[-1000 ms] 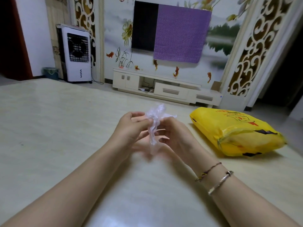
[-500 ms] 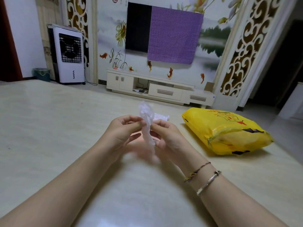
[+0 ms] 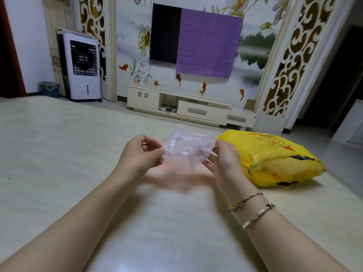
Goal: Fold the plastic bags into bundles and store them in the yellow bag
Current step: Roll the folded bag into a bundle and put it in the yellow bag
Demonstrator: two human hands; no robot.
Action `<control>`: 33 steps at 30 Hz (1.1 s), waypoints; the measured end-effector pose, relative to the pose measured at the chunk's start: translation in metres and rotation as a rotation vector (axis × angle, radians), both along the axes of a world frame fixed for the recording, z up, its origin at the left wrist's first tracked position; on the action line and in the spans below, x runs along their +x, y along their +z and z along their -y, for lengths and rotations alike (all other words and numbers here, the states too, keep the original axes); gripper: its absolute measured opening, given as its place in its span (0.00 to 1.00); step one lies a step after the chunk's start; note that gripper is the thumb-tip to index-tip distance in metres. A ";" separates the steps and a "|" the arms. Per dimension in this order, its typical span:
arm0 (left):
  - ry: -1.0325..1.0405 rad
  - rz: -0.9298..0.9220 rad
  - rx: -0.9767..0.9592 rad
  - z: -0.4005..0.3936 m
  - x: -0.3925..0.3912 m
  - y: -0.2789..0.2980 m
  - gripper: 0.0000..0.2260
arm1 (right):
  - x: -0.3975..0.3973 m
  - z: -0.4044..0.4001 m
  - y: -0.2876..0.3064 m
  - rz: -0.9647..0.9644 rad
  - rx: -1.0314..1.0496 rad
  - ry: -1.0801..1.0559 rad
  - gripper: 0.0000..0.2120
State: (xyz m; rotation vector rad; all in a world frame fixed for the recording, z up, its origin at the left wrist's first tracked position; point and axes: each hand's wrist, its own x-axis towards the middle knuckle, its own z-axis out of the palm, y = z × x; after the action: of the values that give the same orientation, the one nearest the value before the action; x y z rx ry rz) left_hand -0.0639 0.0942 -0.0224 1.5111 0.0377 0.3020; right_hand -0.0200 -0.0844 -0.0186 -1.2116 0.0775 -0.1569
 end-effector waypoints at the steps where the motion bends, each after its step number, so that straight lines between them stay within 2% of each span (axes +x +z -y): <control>1: -0.019 -0.034 -0.003 0.000 0.001 -0.001 0.06 | 0.000 0.001 0.001 0.017 -0.050 -0.017 0.11; 4: -0.088 -0.179 -0.148 -0.004 0.006 0.003 0.08 | -0.006 -0.001 0.005 0.115 -0.239 0.016 0.02; 6: -0.158 -0.255 -0.252 -0.008 0.005 0.007 0.15 | -0.011 -0.003 0.007 0.178 -0.358 0.097 0.03; 8: -0.269 -0.303 -0.224 -0.012 0.002 0.009 0.24 | -0.017 -0.006 0.006 0.234 -0.399 0.199 0.04; 10: -0.411 -0.325 -0.147 -0.010 -0.003 0.006 0.26 | -0.022 -0.008 0.007 0.275 -0.393 0.263 0.03; 14: -0.529 -0.284 -0.143 -0.006 -0.005 0.003 0.20 | -0.022 -0.010 0.007 0.317 -0.383 0.292 0.03; 19: -0.456 -0.226 -0.212 -0.010 0.000 0.002 0.23 | -0.018 -0.006 0.006 0.311 -0.388 0.226 0.04; 22: -0.470 -0.209 -0.116 -0.007 -0.002 0.003 0.18 | -0.017 -0.006 0.008 0.301 -0.333 0.246 0.03; 27: -0.661 -0.242 -0.007 -0.001 -0.008 0.002 0.15 | -0.015 -0.006 0.009 0.303 -0.298 0.291 0.04; 31: -0.507 -0.137 -0.119 -0.002 -0.006 0.002 0.12 | -0.014 -0.004 0.006 0.267 -0.391 0.174 0.02; 33: -0.320 -0.025 -0.153 -0.002 -0.003 0.005 0.05 | -0.011 -0.003 0.004 0.195 -0.485 0.187 0.12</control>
State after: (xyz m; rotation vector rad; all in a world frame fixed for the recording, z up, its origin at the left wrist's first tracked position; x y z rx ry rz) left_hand -0.0672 0.0961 -0.0174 1.3443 -0.1576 0.0224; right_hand -0.0315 -0.0817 -0.0145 -1.6721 -0.2577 -0.1334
